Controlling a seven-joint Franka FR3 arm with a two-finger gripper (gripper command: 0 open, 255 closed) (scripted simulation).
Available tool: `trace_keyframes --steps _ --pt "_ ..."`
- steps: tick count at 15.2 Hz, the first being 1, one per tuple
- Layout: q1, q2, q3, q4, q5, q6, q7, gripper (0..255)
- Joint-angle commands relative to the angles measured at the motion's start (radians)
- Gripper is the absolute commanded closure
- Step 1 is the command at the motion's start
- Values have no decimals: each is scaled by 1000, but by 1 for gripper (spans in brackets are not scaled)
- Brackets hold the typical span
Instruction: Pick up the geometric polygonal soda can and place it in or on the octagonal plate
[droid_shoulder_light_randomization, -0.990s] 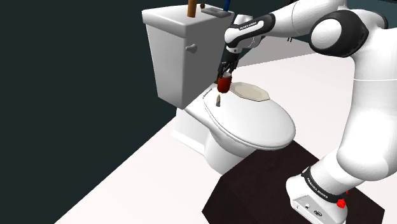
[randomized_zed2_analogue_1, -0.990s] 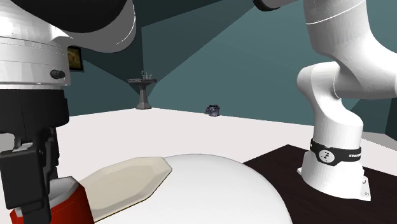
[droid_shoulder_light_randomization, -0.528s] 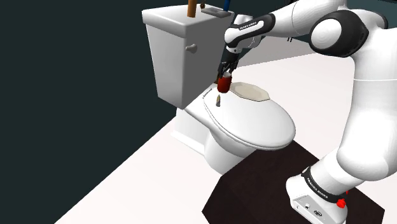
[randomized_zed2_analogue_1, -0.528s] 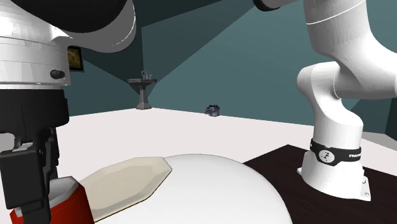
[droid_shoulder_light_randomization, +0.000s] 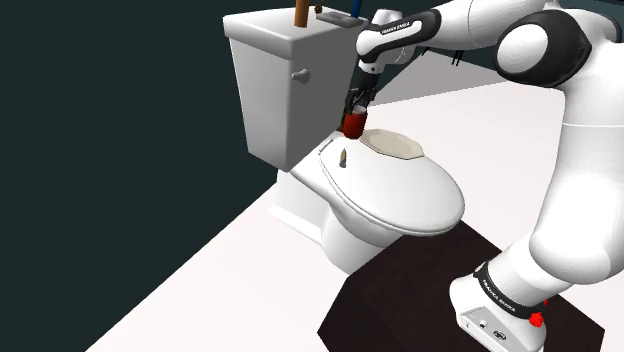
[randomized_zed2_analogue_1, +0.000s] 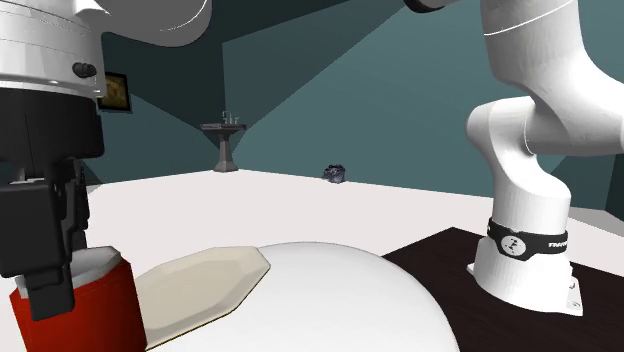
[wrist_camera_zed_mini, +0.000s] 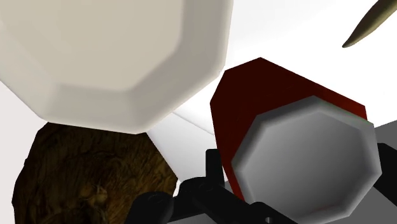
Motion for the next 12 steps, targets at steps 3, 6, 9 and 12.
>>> trace_keyframes --steps 3,6,9,12 --pt "1 -21 -2 25 -4 -45 4 255" --pt "1 -34 -3 46 -6 -79 7 255" --pt "1 -42 -3 61 -7 -103 8 255" --pt "-38 -83 -19 15 -4 -100 -49 255"
